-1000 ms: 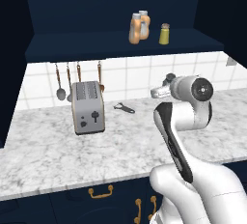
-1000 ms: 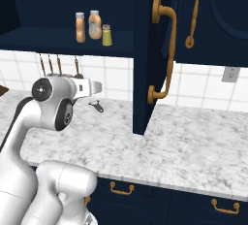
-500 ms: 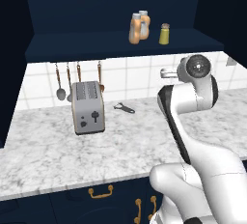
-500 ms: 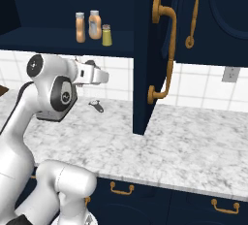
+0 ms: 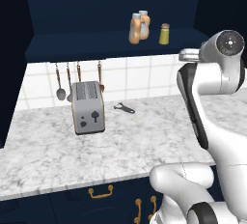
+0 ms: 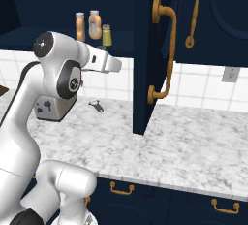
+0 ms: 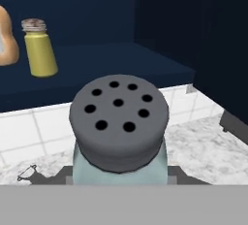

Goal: Put the shaker and condiment bottle from the counter next to their counterparts in the cabinet.

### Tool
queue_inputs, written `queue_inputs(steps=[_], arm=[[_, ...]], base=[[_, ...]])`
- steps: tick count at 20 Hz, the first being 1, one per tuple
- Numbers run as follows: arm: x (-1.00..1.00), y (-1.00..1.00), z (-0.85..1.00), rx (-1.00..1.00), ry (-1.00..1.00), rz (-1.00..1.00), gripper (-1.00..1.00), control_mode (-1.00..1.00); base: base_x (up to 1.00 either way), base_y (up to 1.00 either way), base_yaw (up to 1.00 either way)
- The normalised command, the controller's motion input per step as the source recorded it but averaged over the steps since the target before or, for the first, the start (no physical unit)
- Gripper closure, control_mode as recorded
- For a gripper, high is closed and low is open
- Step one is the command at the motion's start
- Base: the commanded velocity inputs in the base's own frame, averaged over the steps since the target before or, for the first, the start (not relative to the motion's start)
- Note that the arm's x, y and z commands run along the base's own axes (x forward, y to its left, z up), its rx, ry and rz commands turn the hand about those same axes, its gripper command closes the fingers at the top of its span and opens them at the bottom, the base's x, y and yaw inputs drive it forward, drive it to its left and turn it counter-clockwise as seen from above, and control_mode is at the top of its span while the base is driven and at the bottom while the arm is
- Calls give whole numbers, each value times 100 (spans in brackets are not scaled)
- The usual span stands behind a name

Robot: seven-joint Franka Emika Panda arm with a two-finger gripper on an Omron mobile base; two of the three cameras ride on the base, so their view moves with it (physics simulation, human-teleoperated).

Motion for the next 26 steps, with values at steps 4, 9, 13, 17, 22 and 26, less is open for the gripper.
queue_inputs(steps=[4, 9, 13, 17, 22, 26], arm=[[-16, 7, 3, -2, -9, 0, 100, -100], [1, -6, 39, 0, -4, -2, 100, -100], [2, -2, 42, 0, 0, 0, 100, -100], [2, 0, 41, 0, 0, 0, 100, -100], [2, 15, 9, -2, 1, 1, 100, -100], [15, 1, 0, 0, -3, 3, 100, -100]], base=[[0, 0, 0], [0, 0, 0], [0, 0, 0], [0, 0, 0], [0, 0, 0], [0, 0, 0]])
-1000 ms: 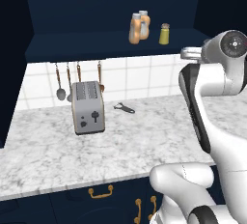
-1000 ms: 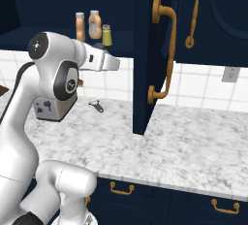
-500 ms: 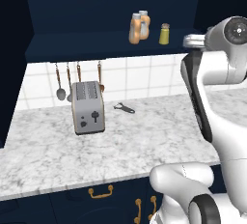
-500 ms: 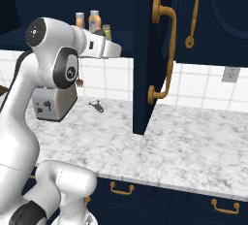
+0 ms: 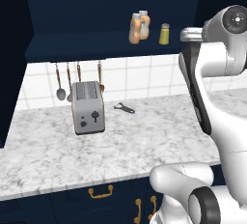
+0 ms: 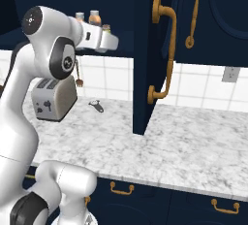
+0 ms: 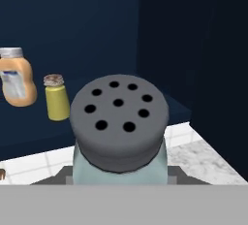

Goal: Put the shaker and condiment bottle from the counter next to their counterparts in the cabinet.

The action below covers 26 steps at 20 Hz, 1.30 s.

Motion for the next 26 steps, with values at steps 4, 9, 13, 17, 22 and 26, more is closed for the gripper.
queue_inputs(steps=[4, 9, 13, 17, 22, 26], arm=[[20, 0, 0, 0, -3, 5, 100, -100], [3, 2, 0, 0, 0, 3, 100, -100], [16, 0, 0, 0, 0, 2, 100, -100], [25, 0, 0, 0, 0, 2, 100, -100], [13, 0, 0, 1, 0, 3, 100, -100], [0, 0, -5, 1, 0, 5, 100, -100]], base=[[0, 0, 0], [0, 0, 0], [0, 0, 0], [0, 0, 0], [0, 0, 0], [0, 0, 0]])
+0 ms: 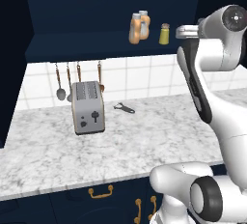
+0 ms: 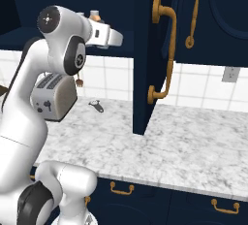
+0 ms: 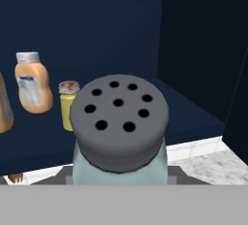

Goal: Put the shaker and condiment bottle from the counter next to their counterparts in the cabinet.

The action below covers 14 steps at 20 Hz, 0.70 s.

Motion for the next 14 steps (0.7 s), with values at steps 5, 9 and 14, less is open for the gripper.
queue_inputs(steps=[5, 9, 14], arm=[[0, 0, -12, 0, 0, 1, 100, -100], [4, 0, -10, 0, -1, 0, 100, -100], [7, 0, -4, 0, 0, 0, 100, -100]], base=[[0, 0, 0], [0, 0, 0], [0, 0, 0]])
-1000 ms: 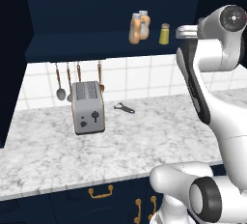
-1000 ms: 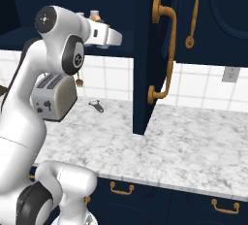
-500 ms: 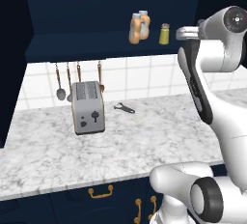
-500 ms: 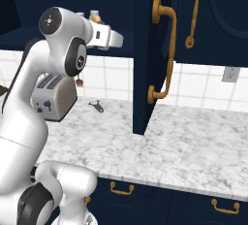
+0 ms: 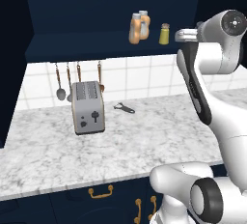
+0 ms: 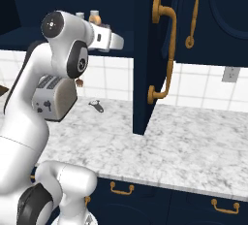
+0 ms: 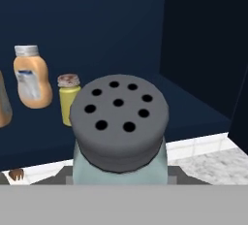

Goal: Put the shaker and condiment bottle from the counter next to their counterparts in the cabinet.

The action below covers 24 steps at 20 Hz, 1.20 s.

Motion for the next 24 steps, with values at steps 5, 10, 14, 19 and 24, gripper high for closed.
queue_inputs(steps=[5, 10, 14, 19, 24], arm=[[0, 1, -7, 0, 0, 2, 100, -100], [9, 0, -1, 3, 0, 5, 100, -100], [13, 0, 0, 4, 0, 5, 100, -100], [15, 0, 0, 4, 0, 3, 100, -100], [13, 0, -11, 1, 0, 3, 100, -100]], base=[[0, 0, 0], [0, 0, 0], [0, 0, 0], [0, 0, 0], [0, 0, 0]])
